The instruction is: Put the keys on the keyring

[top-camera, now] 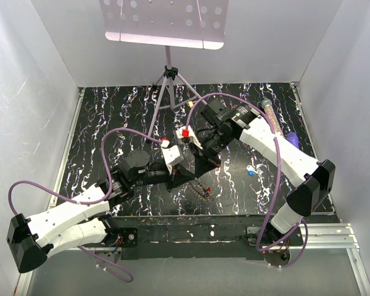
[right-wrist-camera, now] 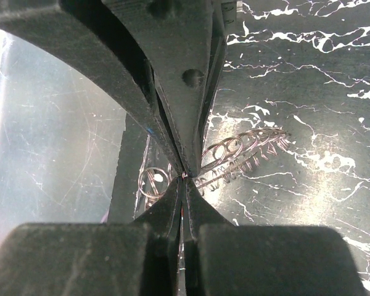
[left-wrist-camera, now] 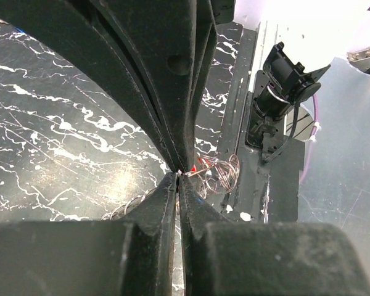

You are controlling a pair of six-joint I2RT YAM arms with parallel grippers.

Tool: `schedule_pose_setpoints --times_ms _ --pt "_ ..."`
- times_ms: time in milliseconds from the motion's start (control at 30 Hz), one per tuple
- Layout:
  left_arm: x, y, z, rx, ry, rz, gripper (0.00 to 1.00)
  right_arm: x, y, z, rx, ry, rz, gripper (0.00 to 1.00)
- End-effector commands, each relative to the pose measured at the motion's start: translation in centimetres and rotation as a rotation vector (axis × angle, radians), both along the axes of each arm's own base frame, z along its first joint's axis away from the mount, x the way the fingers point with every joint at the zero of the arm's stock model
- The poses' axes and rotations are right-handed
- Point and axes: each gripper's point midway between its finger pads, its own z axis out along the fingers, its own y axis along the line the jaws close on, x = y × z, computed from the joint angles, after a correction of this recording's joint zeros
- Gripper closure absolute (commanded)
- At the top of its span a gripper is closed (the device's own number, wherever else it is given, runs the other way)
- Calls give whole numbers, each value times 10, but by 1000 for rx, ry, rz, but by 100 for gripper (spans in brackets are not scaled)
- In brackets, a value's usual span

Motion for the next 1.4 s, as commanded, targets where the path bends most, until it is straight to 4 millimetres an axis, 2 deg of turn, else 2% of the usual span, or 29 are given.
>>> schedule_pose_setpoints --times_ms 0,33,200,300,467,700,767,833,933,1033,1367 --pt "3 10 -1 13 -3 37 100 -3 2 16 54 -15 -22 99" --pt "3 11 0 4 -9 43 100 -2 1 17 56 -19 -27 99" --pt "5 15 8 -22 -23 65 100 3 -2 19 59 -21 -61 75" --pt "4 15 6 -21 -14 58 100 5 -3 21 64 -18 -75 69" --pt "2 14 12 -50 -29 48 100 9 -5 24 82 -15 -87 65" --pt "-1 12 43 -194 -105 29 100 6 -1 25 233 -108 -17 61" --pt "-3 13 50 -237 -119 25 100 11 -2 33 294 -164 -16 59" --pt "-6 16 56 -290 -129 27 100 14 -3 49 369 -205 -12 58" --pt "-10 21 60 -376 -137 35 100 11 -6 72 437 -188 7 58" --pt "-12 25 70 -466 -166 40 100 3 -6 81 485 -154 38 58" --pt "-14 19 86 -537 -179 3 100 4 -1 75 486 -79 14 58"
